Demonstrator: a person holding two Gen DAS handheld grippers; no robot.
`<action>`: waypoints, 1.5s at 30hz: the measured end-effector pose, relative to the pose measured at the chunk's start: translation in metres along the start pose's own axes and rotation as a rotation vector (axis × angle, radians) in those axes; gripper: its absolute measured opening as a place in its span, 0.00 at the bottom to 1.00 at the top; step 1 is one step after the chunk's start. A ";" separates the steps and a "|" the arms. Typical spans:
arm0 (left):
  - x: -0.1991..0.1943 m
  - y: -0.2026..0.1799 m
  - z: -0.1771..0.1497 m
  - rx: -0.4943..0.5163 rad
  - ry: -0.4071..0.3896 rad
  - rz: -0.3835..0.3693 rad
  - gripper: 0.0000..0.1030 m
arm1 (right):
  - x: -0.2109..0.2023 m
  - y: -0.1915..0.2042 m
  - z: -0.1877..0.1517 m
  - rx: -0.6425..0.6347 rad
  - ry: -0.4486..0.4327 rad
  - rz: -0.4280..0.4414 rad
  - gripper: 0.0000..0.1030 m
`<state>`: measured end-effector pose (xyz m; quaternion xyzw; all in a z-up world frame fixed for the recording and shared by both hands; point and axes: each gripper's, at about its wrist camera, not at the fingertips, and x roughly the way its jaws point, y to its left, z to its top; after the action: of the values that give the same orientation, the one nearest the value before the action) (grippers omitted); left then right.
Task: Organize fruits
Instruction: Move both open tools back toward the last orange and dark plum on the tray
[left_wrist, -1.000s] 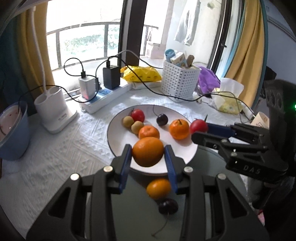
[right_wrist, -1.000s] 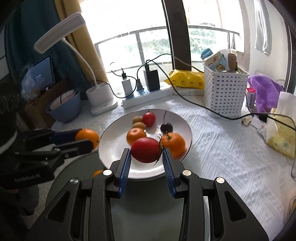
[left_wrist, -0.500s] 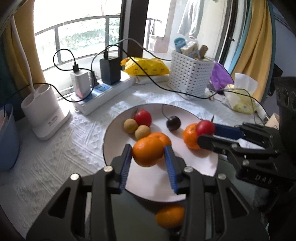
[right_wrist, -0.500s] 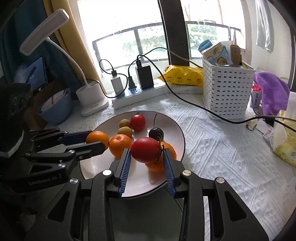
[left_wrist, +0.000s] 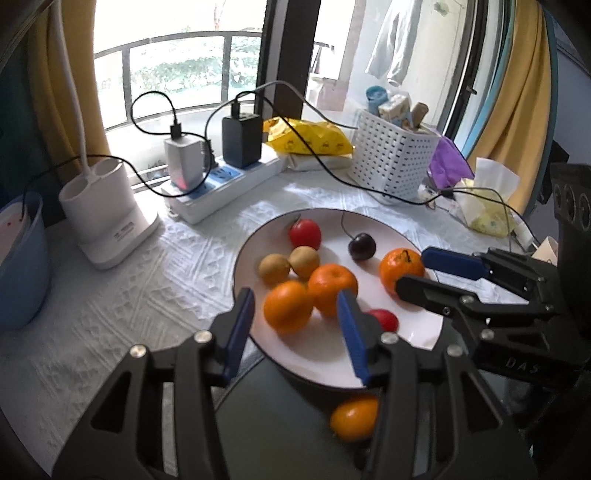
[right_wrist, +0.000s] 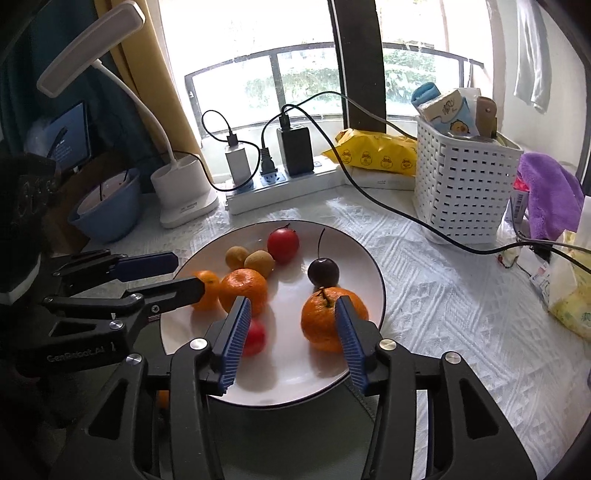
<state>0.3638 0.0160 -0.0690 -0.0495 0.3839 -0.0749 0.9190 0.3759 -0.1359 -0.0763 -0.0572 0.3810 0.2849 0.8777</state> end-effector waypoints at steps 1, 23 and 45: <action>-0.003 0.000 -0.001 -0.001 -0.003 0.000 0.47 | -0.002 0.001 0.000 0.000 -0.001 -0.001 0.49; -0.080 0.017 -0.044 -0.045 -0.072 0.033 0.47 | -0.042 0.052 -0.022 -0.036 -0.020 0.003 0.49; -0.121 0.041 -0.098 -0.096 -0.077 0.040 0.47 | -0.045 0.092 -0.067 -0.029 0.084 0.006 0.49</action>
<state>0.2134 0.0741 -0.0593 -0.0889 0.3521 -0.0359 0.9310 0.2588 -0.1010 -0.0810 -0.0804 0.4134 0.2905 0.8592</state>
